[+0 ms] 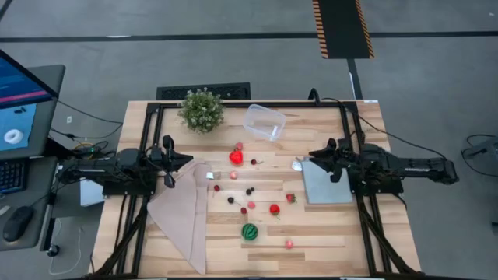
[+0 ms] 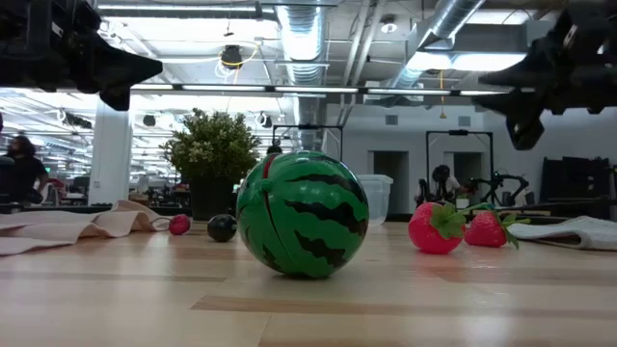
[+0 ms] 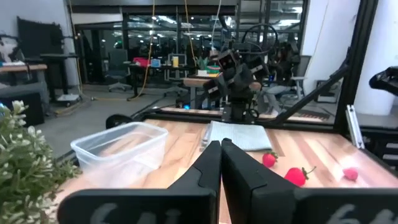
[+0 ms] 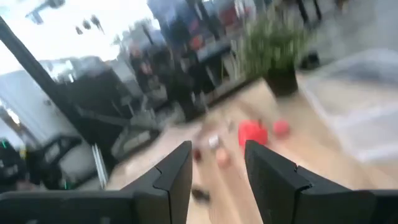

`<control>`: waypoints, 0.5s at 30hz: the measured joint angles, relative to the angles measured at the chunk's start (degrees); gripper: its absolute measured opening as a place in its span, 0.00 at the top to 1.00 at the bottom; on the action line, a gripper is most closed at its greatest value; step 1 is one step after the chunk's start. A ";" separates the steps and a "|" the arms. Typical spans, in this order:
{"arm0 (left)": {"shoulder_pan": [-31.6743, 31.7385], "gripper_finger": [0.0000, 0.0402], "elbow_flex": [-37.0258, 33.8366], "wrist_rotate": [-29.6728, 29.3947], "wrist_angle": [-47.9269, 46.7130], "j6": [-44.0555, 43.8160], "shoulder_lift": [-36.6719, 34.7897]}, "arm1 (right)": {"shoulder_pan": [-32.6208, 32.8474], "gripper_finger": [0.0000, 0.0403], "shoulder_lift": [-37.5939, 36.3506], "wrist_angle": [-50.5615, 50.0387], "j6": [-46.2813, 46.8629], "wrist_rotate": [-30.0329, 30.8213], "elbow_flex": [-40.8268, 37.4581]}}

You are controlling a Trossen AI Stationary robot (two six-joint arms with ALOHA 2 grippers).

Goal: Pick and placing Produce into tupperware
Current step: Put the strawberry into the transparent bin

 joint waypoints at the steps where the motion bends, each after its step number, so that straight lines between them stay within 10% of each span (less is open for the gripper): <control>1: -0.02 1.00 0.02 0.01 -0.14 -0.30 0.00 | 0.94 0.58 1.78 -0.67 0.56 0.32 0.80; 15: 0.00 1.00 0.17 -0.02 -2.30 -4.46 0.02 | 14.29 0.62 34.04 -17.97 7.84 7.78 25.62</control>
